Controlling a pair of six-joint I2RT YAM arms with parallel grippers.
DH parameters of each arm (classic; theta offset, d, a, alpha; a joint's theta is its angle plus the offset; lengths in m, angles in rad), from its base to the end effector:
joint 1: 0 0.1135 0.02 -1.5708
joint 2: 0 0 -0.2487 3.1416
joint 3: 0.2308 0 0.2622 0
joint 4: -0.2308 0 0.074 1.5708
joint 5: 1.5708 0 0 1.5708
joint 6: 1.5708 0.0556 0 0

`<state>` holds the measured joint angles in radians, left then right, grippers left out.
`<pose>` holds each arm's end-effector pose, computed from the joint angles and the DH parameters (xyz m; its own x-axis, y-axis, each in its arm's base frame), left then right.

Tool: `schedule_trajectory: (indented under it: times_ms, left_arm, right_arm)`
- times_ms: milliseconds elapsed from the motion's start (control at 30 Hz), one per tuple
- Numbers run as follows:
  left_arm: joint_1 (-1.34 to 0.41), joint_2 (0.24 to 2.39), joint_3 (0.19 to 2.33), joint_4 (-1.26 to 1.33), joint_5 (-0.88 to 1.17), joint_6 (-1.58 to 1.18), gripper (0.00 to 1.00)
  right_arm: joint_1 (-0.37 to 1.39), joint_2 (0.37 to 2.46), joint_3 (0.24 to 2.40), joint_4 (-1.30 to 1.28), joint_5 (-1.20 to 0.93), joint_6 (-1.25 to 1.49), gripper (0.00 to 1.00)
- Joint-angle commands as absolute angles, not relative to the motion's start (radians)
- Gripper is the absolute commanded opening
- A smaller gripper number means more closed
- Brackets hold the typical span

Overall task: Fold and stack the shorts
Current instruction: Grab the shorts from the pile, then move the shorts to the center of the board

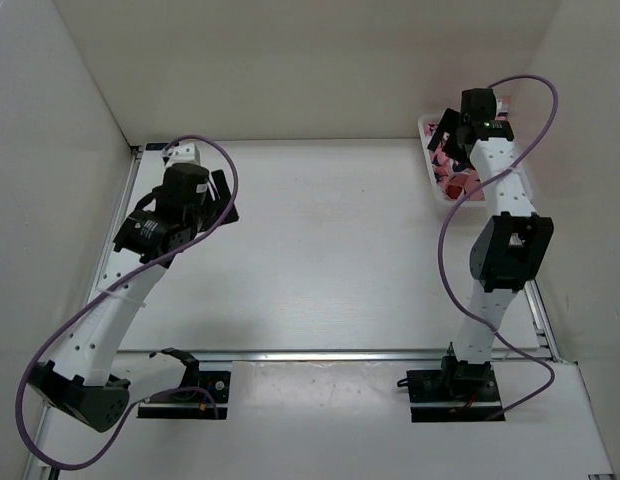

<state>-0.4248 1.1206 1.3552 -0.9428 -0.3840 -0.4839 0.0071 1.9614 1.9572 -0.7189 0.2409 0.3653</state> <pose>0.2286 -0.0805 0.3734 -0.5818 -0.2103 -0.7857 -0.1669 0.9763 -0.1377 0.4662 -0.0100 0.3177 -0.5566 0.3430 -0.7567 0.3970 0.9099 0.1204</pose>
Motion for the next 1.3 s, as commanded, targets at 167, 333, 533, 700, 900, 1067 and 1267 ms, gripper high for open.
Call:
schedule_trajectory:
  times_ms: [167,333,533,700,900,1067,1267]
  left_arm:
    - [-0.428,1.231,1.424,-0.972,-0.428,-0.456,0.99]
    - [-0.428,1.316,1.446,-1.011,-0.428,-0.477,0.99]
    - [-0.428,1.325,1.48,-1.011,-0.41,-0.499,0.99]
    - [-0.428,1.293,1.489,-1.02,-0.4,-0.521,0.99]
    - [-0.419,1.266,1.46,-1.049,-0.348,-0.564,0.99]
    - [-0.331,1.2,1.398,-1.034,-0.26,-0.577,0.99]
    - [-0.196,1.186,1.402,-1.078,-0.293,-0.588,0.99]
  right_arm:
    - [-0.103,2.207,2.143,-0.853,0.371,0.477,1.0]
    - [-0.112,2.278,2.2,-0.862,0.354,0.477,0.67]
    - [-0.091,2.072,2.079,-0.737,0.308,0.457,0.0]
    - [-0.038,1.861,2.146,-0.661,0.152,0.393,0.0]
    - [0.122,1.673,2.306,-0.619,-0.142,0.331,0.0]
    - [0.357,1.476,2.093,-0.519,-0.362,0.223,0.0]
    - [0.593,1.319,1.424,-0.423,-0.385,0.295,0.46]
